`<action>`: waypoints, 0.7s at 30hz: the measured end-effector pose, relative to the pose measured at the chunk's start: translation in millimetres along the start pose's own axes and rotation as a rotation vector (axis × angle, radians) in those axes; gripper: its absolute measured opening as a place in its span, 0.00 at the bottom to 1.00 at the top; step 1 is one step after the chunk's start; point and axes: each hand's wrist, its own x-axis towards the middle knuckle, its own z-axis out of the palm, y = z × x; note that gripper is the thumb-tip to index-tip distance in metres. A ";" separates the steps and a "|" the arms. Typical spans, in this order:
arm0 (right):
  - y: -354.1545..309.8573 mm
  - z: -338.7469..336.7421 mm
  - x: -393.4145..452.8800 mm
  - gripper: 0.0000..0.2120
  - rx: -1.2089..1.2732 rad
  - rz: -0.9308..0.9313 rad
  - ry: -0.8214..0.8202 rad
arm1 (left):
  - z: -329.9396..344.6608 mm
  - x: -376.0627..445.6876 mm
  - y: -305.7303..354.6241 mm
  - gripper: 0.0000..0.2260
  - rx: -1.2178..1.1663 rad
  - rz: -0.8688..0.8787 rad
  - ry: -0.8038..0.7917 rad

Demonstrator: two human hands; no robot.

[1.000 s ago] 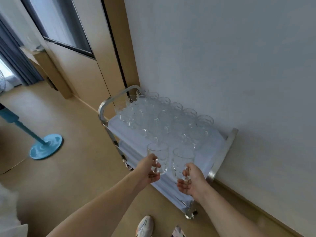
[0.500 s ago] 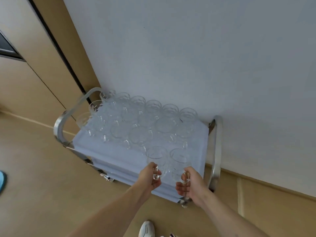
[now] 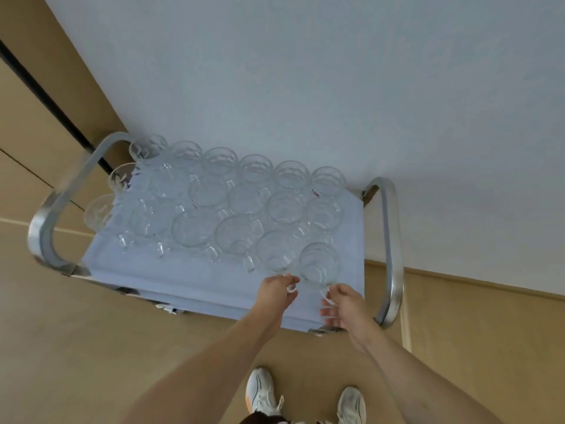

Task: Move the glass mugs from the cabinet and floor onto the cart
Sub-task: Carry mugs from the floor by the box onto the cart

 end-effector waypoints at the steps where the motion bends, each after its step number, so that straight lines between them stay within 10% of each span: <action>1: -1.9 1.4 1.3 0.11 -0.003 -0.005 0.005 | -1.4 3.8 1.5 0.08 0.038 0.007 0.007; 21: -3.1 8.7 18.6 0.12 -0.012 -0.038 0.123 | 0.5 4.8 17.0 0.18 0.881 0.222 0.161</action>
